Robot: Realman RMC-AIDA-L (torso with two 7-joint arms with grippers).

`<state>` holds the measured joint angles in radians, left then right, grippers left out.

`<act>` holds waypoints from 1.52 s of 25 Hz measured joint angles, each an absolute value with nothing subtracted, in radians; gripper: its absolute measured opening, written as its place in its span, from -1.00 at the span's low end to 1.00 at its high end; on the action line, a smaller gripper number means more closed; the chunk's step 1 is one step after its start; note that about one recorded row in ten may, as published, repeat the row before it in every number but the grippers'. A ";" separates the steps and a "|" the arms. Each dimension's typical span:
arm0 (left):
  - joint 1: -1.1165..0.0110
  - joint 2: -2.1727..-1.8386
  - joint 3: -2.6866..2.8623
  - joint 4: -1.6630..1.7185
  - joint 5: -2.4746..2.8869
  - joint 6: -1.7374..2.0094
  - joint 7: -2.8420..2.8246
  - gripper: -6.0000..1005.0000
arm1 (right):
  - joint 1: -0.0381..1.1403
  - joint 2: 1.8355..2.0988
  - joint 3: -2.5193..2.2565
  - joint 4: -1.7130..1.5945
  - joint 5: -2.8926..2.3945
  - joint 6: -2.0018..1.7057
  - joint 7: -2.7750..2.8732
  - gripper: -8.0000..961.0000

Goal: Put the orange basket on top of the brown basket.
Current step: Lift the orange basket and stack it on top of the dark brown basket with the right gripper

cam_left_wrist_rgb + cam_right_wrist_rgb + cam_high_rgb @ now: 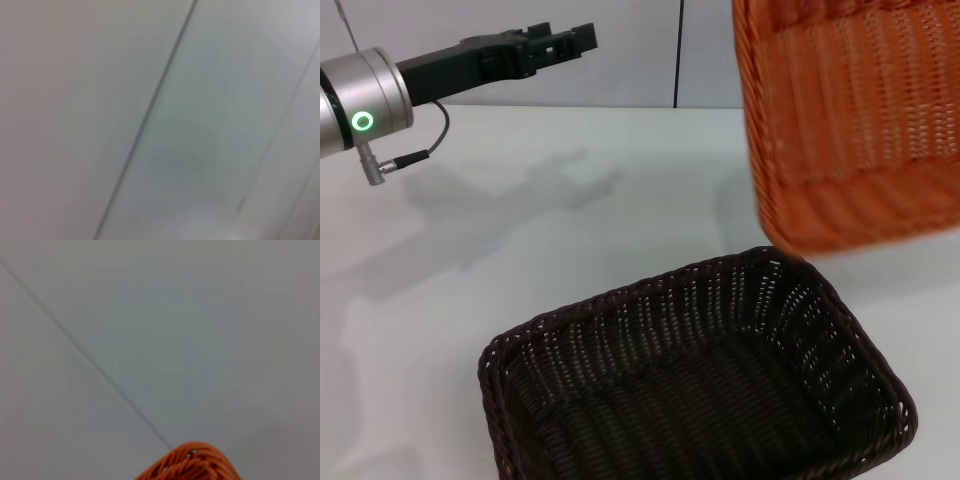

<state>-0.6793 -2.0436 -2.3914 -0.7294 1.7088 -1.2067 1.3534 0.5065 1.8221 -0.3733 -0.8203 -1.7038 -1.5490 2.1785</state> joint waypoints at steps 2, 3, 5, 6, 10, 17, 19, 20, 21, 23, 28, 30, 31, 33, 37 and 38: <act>-0.673 -2.046 -2.392 -0.729 1.702 -1.180 1.360 0.66 | 0.505 1.834 -0.372 -0.840 -1.673 -1.578 2.177 -0.46; -0.671 -2.048 -2.392 -0.729 1.697 -1.167 1.363 0.66 | 0.505 1.838 -0.373 -0.845 -1.653 -1.600 2.176 -0.46; -0.668 -2.051 -2.393 -0.728 1.688 -1.150 1.369 0.66 | 0.510 1.845 -0.378 -0.846 -1.623 -1.651 2.179 -0.46; -0.667 -2.052 -2.393 -0.727 1.683 -1.145 1.373 0.66 | 0.515 1.850 -0.379 -0.846 -1.616 -1.674 2.183 -0.46; -0.666 -2.053 -2.393 -0.723 1.665 -1.136 1.389 0.66 | 0.540 1.887 -0.384 -0.847 -1.608 -1.747 2.198 -0.46; -0.666 -2.052 -2.387 -0.702 1.663 -1.124 1.390 0.66 | 0.568 1.993 -0.423 -0.837 -1.604 -1.747 2.195 -0.47; -0.665 -2.052 -2.386 -0.702 1.663 -1.124 1.391 0.66 | 0.572 2.003 -0.435 -0.835 -1.602 -1.747 2.197 -0.47; -0.665 -2.052 -2.386 -0.702 1.663 -1.124 1.391 0.66 | 0.574 2.013 -0.449 -0.832 -1.601 -1.745 2.198 -0.47; -0.665 -2.052 -2.385 -0.702 1.663 -1.124 1.391 0.66 | 0.576 2.022 -0.466 -0.826 -1.601 -1.741 2.199 -0.46; -0.665 -2.050 -2.384 -0.702 1.663 -1.124 1.391 0.66 | 0.575 2.037 -0.494 -0.804 -1.601 -1.732 2.197 -0.46; -0.668 -2.046 -2.384 -0.700 1.665 -1.124 1.391 0.66 | 0.544 2.064 -0.527 -0.766 -1.603 -1.723 2.182 -0.45; -0.672 -2.043 -2.383 -0.698 1.667 -1.124 1.391 0.66 | 0.526 2.070 -0.538 -0.750 -1.603 -1.723 2.173 -0.45; -0.675 -2.041 -2.382 -0.696 1.667 -1.124 1.391 0.66 | 0.518 2.071 -0.543 -0.741 -1.603 -1.723 2.170 -0.44; -0.680 -2.038 -2.382 -0.690 1.669 -1.124 1.391 0.66 | 0.501 2.073 -0.559 -0.719 -1.602 -1.724 2.159 -0.44; -0.687 -2.037 -2.380 -0.685 1.672 -1.113 1.391 0.66 | 0.467 2.075 -0.598 -0.660 -1.601 -1.733 2.134 -0.43; -0.687 -2.037 -2.380 -0.685 1.672 -1.113 1.391 0.66 | 0.467 2.075 -0.598 -0.660 -1.601 -1.733 2.134 -0.42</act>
<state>-0.6866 -2.0368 -2.3802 -0.6847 1.6717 -1.1131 1.3913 0.4675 2.0746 -0.5977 -0.6597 -1.6012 -1.7326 2.1337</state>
